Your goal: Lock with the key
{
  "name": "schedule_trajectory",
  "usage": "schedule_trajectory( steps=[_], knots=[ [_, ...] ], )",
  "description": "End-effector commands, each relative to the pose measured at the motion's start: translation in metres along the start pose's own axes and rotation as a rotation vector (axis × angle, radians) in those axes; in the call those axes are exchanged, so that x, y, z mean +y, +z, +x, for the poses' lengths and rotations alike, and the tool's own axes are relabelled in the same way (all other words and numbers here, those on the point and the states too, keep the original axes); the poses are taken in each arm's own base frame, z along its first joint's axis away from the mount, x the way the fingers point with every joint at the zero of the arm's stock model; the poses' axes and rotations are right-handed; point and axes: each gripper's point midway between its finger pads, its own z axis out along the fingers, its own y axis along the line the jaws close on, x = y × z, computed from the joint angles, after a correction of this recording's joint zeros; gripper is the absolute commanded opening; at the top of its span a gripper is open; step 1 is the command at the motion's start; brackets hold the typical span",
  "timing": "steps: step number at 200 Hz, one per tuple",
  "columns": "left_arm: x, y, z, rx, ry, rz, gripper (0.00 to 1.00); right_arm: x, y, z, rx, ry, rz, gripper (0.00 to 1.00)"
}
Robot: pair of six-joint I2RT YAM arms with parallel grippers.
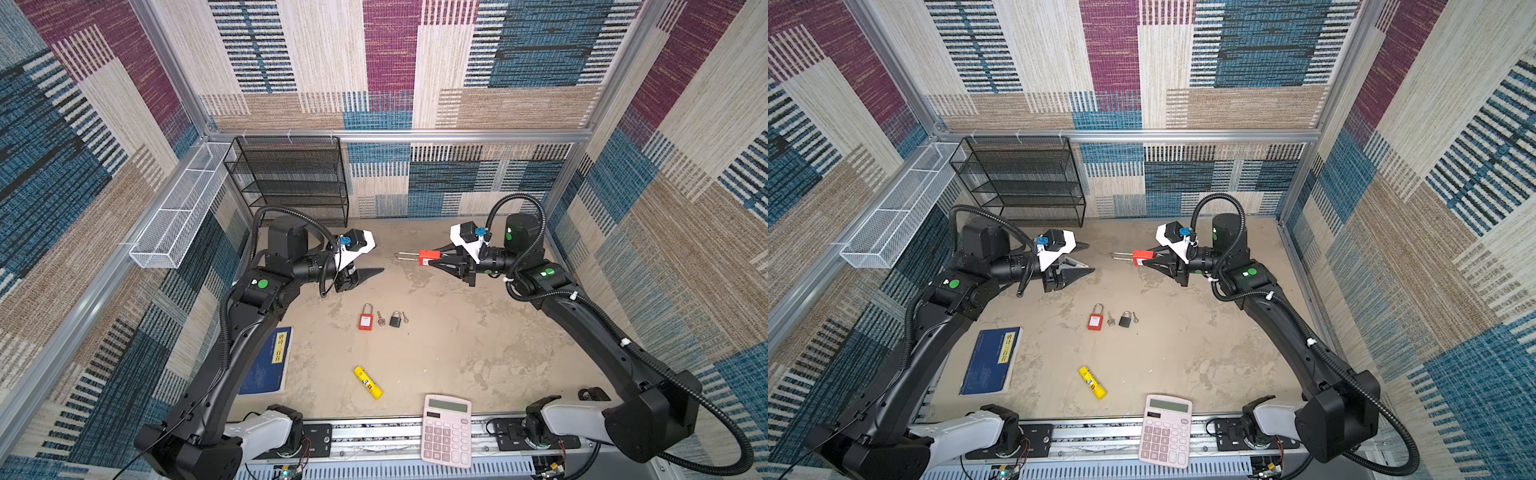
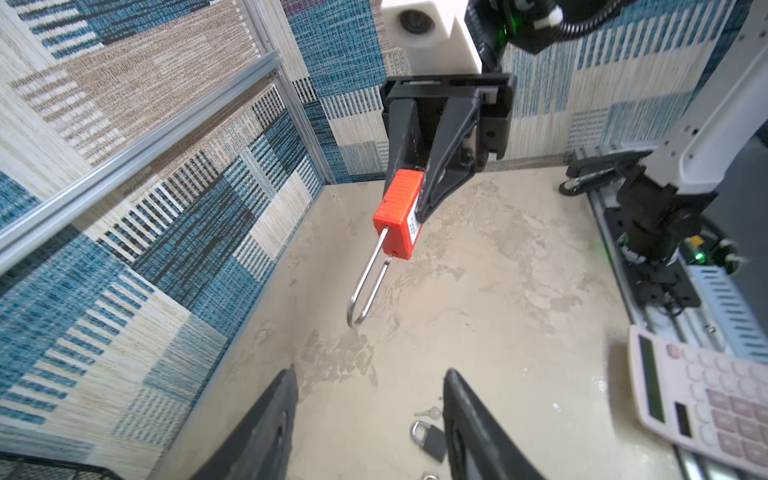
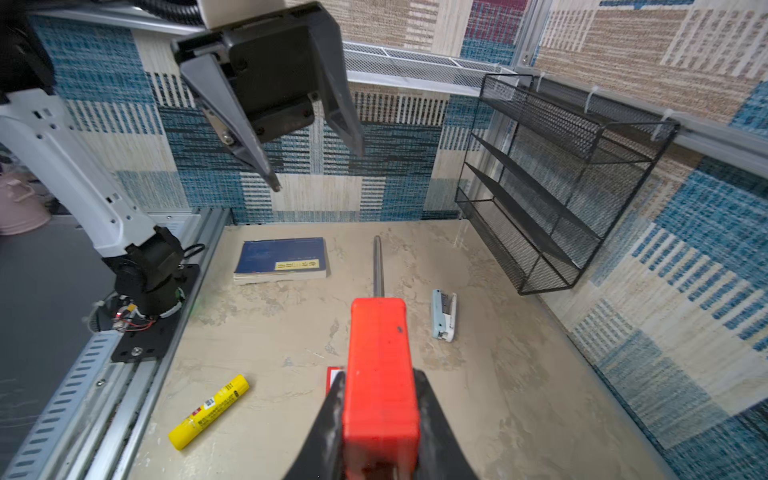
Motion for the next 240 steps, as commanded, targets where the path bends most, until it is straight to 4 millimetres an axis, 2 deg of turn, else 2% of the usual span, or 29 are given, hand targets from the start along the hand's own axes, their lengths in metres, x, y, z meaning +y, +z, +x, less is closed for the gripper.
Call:
schedule_trajectory(
  steps=[1, 33, 74, 116, 190, 240],
  knots=[
    [-0.004, -0.001, -0.02, -0.092, -0.153, 0.059, 0.58, 0.017, -0.006, -0.025, -0.093, -0.032, -0.081, 0.03],
    [-0.003, 0.007, -0.023, -0.128, -0.253, 0.124, 0.56, 0.027, -0.009, -0.034, -0.137, -0.027, -0.141, 0.02],
    [0.006, 0.014, -0.028, -0.16, -0.293, 0.137, 0.51, 0.023, -0.01, -0.044, -0.169, -0.023, -0.13, 0.01],
    [0.007, 0.019, -0.027, -0.162, -0.309, 0.166, 0.4, 0.019, -0.008, -0.046, -0.18, 0.011, -0.133, 0.0],
    [-0.003, 0.004, -0.032, -0.163, -0.216, 0.129, 0.46, 0.005, -0.006, -0.041, -0.151, 0.003, -0.081, 0.0],
    [-0.004, 0.01, -0.03, -0.163, -0.25, 0.177, 0.46, 0.008, -0.005, -0.047, -0.171, -0.003, -0.136, 0.0]
  ],
)
